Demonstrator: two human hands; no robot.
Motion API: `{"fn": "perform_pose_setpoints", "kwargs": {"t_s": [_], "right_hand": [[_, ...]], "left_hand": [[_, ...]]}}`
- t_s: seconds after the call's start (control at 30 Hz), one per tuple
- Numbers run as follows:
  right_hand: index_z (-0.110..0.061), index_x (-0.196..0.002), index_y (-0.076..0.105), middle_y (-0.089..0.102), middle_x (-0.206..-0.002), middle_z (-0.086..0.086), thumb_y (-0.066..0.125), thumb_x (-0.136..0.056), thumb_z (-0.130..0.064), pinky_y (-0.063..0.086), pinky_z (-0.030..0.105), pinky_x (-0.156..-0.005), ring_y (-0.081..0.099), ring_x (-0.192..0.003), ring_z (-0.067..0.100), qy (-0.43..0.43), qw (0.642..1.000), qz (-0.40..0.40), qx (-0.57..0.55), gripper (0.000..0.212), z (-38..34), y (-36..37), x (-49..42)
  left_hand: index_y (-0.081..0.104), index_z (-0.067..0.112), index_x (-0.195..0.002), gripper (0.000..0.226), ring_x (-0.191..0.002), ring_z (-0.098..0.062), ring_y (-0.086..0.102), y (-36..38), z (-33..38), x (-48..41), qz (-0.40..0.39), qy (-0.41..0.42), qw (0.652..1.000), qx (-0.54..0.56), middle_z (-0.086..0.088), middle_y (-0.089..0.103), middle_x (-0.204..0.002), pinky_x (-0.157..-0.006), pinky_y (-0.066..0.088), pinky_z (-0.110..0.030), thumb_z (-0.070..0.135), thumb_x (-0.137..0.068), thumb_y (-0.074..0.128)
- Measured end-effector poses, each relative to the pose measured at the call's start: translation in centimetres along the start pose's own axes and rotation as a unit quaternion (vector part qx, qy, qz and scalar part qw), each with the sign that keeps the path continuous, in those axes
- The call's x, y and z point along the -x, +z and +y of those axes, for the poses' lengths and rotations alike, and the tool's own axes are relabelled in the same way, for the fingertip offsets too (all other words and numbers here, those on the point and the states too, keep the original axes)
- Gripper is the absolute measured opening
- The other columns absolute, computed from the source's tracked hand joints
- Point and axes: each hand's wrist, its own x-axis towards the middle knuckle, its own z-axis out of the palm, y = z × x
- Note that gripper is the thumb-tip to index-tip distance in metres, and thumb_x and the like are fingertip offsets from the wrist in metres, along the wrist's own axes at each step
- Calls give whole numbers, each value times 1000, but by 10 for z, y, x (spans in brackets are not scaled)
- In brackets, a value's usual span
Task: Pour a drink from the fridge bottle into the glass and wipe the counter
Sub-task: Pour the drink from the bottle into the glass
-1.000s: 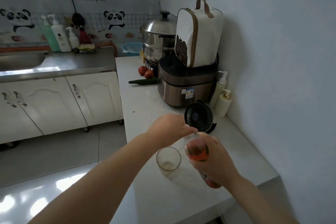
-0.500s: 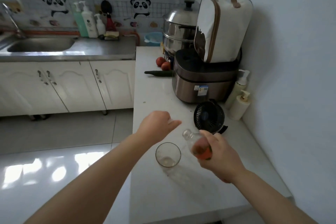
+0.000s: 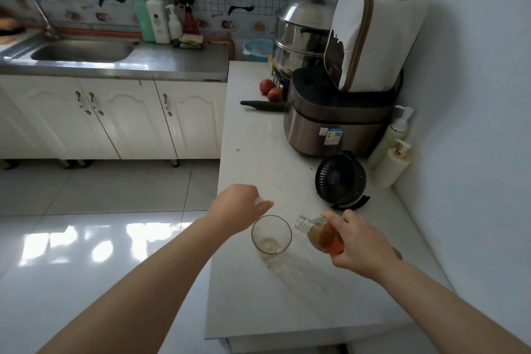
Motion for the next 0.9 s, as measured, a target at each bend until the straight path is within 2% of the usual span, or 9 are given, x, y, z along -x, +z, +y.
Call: {"fn": "perform_pose_setpoints", "kwargs": {"t_s": [0.1,0.23,0.43,0.6,0.7,0.83,0.9], "right_hand": [[-35,-140,24,42,-112,0,60,-72,-35,36,27,-68,45,-107,21,-8,1000,-12,15,78,1,1,-2],[-35,-139,24,41,-113,0,61,-72,-33,43,29,-70,43,-108,21,-19,999,-25,24,76,1,1,-5],[-35,-138,24,40,-111,-1,61,-71,-32,36,27,-69,43,-104,20,-26,998,-27,47,77,1,-3,-8],[-35,-137,26,41,-110,-1,62,-71,-32,36,27,-70,44,-102,20,-36,997,-26,59,75,1,-3,-12],[-36,-136,26,41,-111,-1,61,-71,-31,39,29,-74,44,-102,20,-41,996,-27,70,75,2,-2,-13],[-37,-135,26,41,-110,-1,62,-71,-31,41,31,-77,44,-101,19,-46,996,-30,76,74,4,-1,-15],[-37,-135,26,41,-111,-1,62,-71,-30,42,32,-78,43,-102,20,-48,995,-33,78,74,4,-1,-15]], "left_hand": [[29,16,-56,49,-66,-22,41,1,-4,0,0,-4,1000,2,3,36,-57,-46,23,-26,42,-91,50],[29,15,-56,48,-66,-22,41,2,-5,1,-5,-3,1000,-2,2,37,-57,-46,24,-26,41,-92,49],[33,13,-60,46,-67,-23,43,5,-7,-3,-7,-4,1000,5,-3,46,-66,-52,29,-28,42,-92,49],[27,16,-56,49,-65,-23,40,8,-9,-5,-10,0,1000,8,2,36,-57,-49,26,-28,42,-92,49],[30,15,-57,48,-67,-23,43,8,-9,-6,-13,0,1000,4,-3,45,-65,-57,31,-27,42,-92,49],[34,15,-59,46,-68,-22,45,8,-9,-7,-13,-4,1000,2,-1,47,-66,-55,31,-27,44,-92,48],[38,15,-61,44,-69,-22,47,9,-10,-8,-13,-5,1000,0,-5,53,-72,-54,32,-27,44,-92,48]]}}
